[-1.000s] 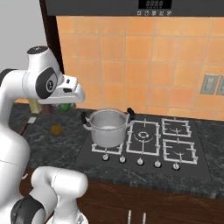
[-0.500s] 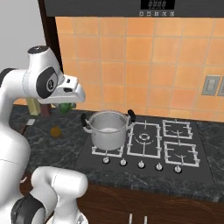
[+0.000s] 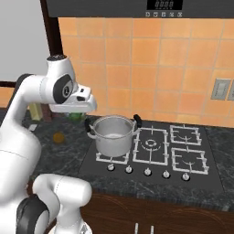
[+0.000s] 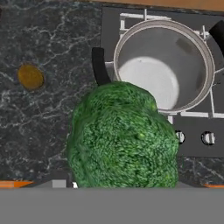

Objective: Put the broccoli and avocado in the pot. Retrieve the spatula and lightly stir the vegetables in the pot.

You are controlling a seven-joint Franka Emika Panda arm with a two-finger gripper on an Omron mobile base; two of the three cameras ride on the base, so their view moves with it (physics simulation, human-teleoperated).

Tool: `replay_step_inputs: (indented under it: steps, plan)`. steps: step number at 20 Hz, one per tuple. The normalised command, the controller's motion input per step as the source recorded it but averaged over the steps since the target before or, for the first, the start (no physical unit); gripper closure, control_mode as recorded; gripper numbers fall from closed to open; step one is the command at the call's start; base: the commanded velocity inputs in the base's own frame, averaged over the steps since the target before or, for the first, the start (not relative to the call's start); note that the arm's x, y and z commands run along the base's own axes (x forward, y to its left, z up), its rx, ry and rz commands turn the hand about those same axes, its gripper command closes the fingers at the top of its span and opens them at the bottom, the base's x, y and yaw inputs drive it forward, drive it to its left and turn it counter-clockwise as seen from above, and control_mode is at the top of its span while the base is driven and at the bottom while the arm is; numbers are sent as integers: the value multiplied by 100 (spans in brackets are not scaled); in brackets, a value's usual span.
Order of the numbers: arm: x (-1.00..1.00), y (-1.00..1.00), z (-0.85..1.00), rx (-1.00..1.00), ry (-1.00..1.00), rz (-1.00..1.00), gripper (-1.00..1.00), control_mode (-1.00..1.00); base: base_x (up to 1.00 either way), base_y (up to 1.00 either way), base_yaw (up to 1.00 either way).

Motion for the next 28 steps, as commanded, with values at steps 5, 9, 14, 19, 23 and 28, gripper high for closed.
replay_step_inputs:
  steps: [5, 9, 14, 19, 23, 28]
  plan:
    - [72, -38, -15, 18, 6, -11, 100, -100, 0, 0, 0]
    - [97, -58, -80, 3, 0, -13, 100, -100, 0, 0, 0]
    - [75, -40, -88, -4, 0, -10, 100, -100, 0, 0, 0]
    - [15, -1, -27, 0, 5, 0, 100, -100, 0, 0, 0]
    - [2, 0, -22, 0, 3, 0, 100, -100, 0, 0, 0]
    - [2, 0, -21, 0, 3, 0, 100, -100, 0, 0, 0]
